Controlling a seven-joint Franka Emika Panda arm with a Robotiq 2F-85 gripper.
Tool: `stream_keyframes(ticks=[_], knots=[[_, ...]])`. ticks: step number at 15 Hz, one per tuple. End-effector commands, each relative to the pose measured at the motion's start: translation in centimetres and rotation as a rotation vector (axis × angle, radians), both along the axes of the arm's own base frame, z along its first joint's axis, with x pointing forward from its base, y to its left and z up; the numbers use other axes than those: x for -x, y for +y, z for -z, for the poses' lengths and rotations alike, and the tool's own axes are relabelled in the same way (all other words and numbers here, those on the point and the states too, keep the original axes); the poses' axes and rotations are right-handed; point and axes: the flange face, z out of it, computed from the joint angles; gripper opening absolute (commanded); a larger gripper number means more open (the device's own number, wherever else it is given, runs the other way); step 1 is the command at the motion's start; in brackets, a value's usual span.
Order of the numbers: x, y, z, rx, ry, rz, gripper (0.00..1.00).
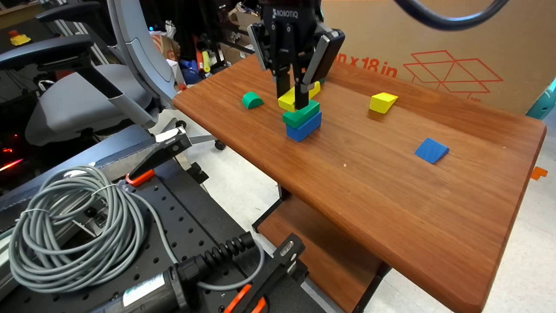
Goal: Pick up the yellow block and put it on top of green and blue blocks.
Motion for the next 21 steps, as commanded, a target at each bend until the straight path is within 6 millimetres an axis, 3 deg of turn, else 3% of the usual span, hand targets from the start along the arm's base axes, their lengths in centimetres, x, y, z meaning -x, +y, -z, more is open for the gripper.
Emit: stream_keyframes(ticks=[1,8,9,11,16,21], knots=[[-1.5,0.3,0.8,-0.001,0.028,-0.005,0.09],[-2.6,0.6,2.3,0.013,0.028,-0.013,0.09],[-2.3,0.7,2.4,0.013,0.035,-0.014,0.59],[-1.7,0.6,2.0,0.014,0.03,-0.018,0.66],[2.0,-0.2,-1.2,-0.02,-0.017,-0.037,1.0],[7.3,-1.0,-6.9,-0.089,-0.072,0.027,1.0]])
